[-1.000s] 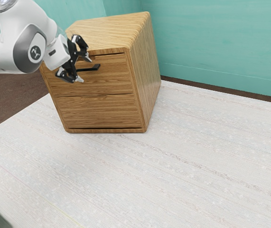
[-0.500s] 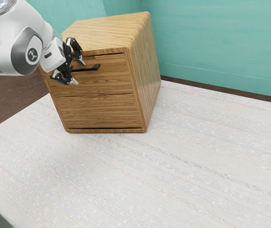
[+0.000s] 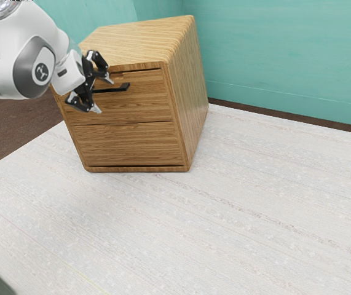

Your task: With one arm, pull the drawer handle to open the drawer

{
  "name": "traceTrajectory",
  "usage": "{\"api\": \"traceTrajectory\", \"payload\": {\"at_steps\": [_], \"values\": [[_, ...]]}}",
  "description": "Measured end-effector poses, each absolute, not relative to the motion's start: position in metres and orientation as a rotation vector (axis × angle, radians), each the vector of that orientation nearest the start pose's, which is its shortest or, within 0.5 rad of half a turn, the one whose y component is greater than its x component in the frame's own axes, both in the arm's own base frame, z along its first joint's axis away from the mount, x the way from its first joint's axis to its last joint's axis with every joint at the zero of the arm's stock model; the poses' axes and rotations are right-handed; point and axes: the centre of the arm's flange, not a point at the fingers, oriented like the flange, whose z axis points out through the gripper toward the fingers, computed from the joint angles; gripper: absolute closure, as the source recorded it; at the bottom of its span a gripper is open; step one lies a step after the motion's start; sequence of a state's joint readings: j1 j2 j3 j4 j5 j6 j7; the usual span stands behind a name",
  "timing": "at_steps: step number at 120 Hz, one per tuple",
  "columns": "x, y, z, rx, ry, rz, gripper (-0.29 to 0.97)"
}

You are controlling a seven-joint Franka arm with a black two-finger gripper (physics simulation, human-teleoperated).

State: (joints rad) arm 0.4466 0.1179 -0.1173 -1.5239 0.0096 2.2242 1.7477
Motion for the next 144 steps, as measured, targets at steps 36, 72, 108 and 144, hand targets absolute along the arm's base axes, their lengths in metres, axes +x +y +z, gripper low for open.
{"api": "traceTrajectory", "payload": {"at_steps": [36,72,108,144], "values": [[0.596,0.203,0.653,-1.973,1.712,-0.395,0.36],[0.583,0.195,0.652,-1.976,1.72,-0.383,0.35],[0.565,0.185,0.657,-1.972,1.722,-0.377,0.38],[0.551,0.174,0.656,-1.972,1.73,-0.375,0.36]]}}
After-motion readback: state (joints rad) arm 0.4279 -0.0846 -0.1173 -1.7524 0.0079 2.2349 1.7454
